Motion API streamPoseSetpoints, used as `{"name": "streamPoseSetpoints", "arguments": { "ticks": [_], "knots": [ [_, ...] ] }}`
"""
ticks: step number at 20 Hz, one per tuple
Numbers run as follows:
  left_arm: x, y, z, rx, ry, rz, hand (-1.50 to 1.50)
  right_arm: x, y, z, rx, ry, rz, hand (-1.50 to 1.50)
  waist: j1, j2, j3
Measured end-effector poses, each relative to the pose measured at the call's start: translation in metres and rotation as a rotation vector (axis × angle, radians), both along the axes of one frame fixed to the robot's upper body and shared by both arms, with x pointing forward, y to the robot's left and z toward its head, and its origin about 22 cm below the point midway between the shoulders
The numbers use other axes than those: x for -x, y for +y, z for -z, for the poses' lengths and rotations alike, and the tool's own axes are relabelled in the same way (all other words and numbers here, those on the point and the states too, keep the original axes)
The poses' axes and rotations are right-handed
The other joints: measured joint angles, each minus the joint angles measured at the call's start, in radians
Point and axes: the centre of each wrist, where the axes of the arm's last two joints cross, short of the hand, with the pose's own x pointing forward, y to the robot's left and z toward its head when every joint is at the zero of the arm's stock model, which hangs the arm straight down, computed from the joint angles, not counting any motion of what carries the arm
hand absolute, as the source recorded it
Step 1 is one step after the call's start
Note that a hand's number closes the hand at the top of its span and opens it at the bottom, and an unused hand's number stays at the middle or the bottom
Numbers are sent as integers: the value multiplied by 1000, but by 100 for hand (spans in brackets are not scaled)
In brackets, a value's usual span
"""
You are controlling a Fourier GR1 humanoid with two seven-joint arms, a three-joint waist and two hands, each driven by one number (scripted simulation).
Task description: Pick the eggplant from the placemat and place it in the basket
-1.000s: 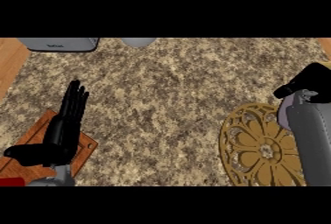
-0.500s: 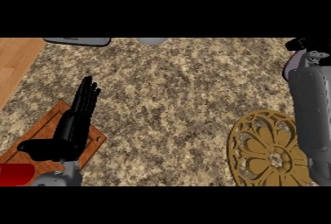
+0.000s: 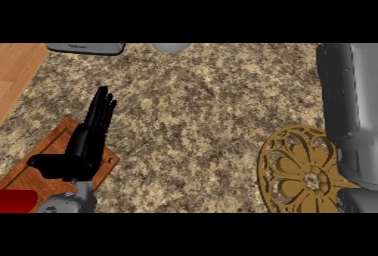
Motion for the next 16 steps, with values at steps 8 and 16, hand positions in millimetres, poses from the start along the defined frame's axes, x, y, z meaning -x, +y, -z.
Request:
{"name": "streamPoseSetpoints", "arguments": {
  "ticks": [8, 16],
  "knots": [
    [5, 9, 2, -1, 14, -38, 0, -15, -8, -1, 31, 57, 128, 150, -36, -13, 0],
    [11, 13, 9, 4, 25, -69, 0, -15, -21, 3, 37, 76, 193, 150, -67, -23, 1]
  ]
}}
